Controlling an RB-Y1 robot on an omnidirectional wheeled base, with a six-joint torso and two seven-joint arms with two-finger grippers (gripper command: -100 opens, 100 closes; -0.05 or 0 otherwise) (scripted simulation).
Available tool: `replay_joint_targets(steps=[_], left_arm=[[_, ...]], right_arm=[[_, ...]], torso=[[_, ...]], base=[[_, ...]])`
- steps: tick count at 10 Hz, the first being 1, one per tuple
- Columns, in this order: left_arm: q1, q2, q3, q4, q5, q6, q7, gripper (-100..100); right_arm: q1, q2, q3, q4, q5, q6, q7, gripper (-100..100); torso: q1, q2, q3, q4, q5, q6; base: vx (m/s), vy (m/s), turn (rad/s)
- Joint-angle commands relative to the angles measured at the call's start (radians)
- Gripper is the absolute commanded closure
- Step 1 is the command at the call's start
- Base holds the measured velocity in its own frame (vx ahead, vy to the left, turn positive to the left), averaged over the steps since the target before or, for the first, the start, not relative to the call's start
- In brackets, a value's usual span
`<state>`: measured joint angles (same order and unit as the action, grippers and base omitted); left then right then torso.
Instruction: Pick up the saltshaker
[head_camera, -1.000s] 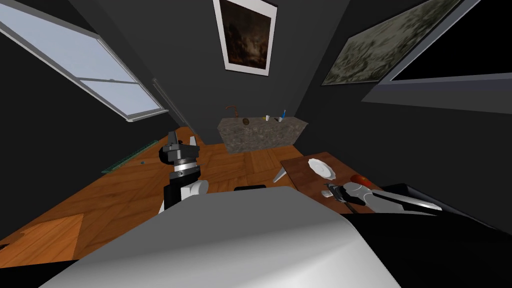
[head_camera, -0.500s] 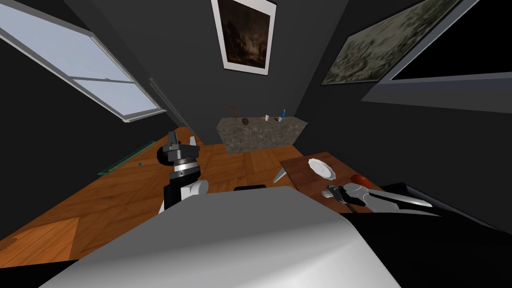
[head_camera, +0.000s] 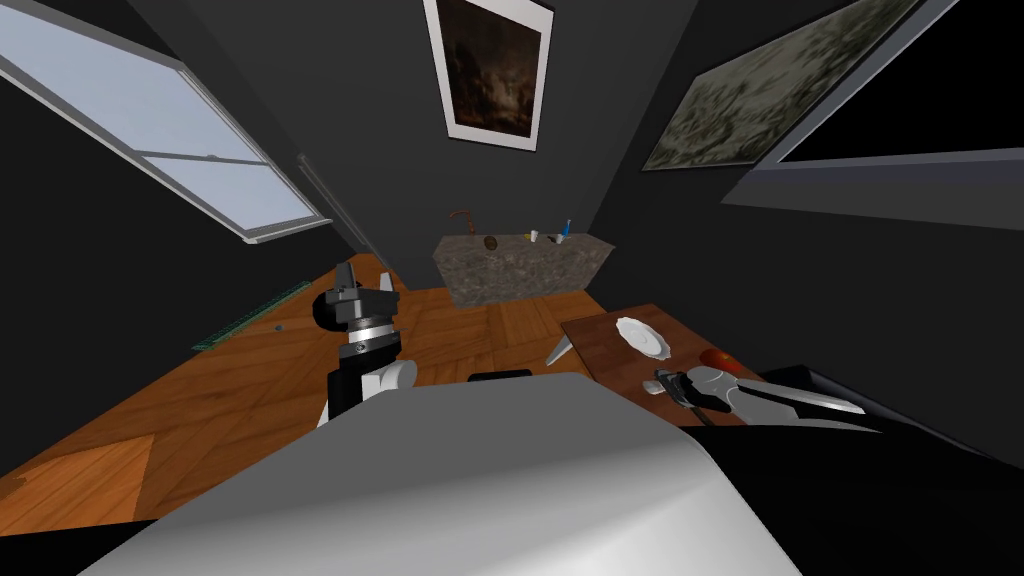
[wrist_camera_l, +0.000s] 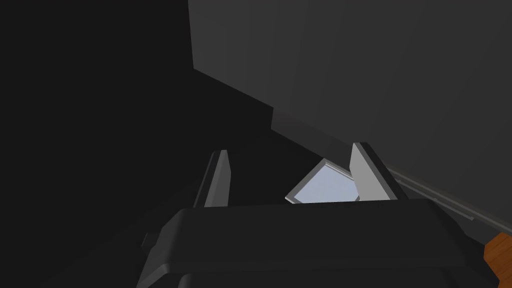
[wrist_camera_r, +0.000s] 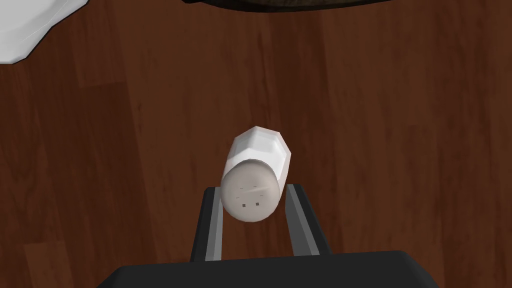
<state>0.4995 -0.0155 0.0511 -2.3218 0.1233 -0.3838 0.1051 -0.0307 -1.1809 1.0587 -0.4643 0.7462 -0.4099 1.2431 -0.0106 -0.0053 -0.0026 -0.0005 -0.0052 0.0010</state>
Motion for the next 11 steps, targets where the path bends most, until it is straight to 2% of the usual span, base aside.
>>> replay_joint_targets(steps=[1,3,4,6,7,8,10,11], left_arm=[[0.000,0.000,0.000,0.000,0.000,0.000,0.000,0],[0.000,0.000,0.000,0.000,0.000,0.000,0.000,0],[0.000,0.000,0.000,0.000,0.000,0.000,0.000,0],[0.000,0.000,0.000,0.000,0.000,0.000,0.000,0],[0.000,0.000,0.000,0.000,0.000,0.000,0.000,0],[0.000,0.000,0.000,0.000,0.000,0.000,0.000,0],[0.000,0.000,0.000,0.000,0.000,0.000,0.000,0],[0.000,0.000,0.000,0.000,0.000,0.000,0.000,0]], right_arm=[[0.031,0.004,-0.050,-0.013,0.050,-0.019,-0.040,100],[0.031,0.004,-0.094,-0.013,0.100,-0.019,-0.040,100],[0.056,0.020,-0.126,-0.004,0.136,-0.046,-0.067,100],[0.056,0.020,-0.190,-0.004,0.193,-0.046,-0.067,100],[0.056,0.020,-0.212,-0.004,0.205,-0.046,-0.067,100],[0.082,0.036,-0.254,0.006,0.240,-0.073,-0.093,100],[0.082,0.036,-0.316,0.006,0.299,-0.073,-0.093,100],[0.082,0.036,-0.329,0.006,0.310,-0.073,-0.093,100]], torso=[[0.000,0.000,0.000,0.000,0.000,0.000],[-0.001,0.003,0.002,0.001,-0.002,-0.002],[-0.001,0.002,0.001,0.001,-0.002,-0.001],[-0.001,0.002,0.001,0.000,-0.006,-0.002],[-0.002,0.001,0.000,0.000,-0.006,-0.002],[-0.002,0.000,0.000,0.000,-0.006,-0.002],[-0.002,0.001,0.001,0.001,-0.007,-0.003],[-0.003,0.001,0.001,0.001,-0.007,-0.002]], base=[[-0.050,-0.006,0.171],[-0.054,-0.001,0.073],[-0.053,0.003,0.183],[-0.040,-0.002,0.050],[-0.005,0.002,-0.015],[-0.040,0.005,0.206],[-0.044,-0.001,0.058],[-0.007,0.001,-0.027]])
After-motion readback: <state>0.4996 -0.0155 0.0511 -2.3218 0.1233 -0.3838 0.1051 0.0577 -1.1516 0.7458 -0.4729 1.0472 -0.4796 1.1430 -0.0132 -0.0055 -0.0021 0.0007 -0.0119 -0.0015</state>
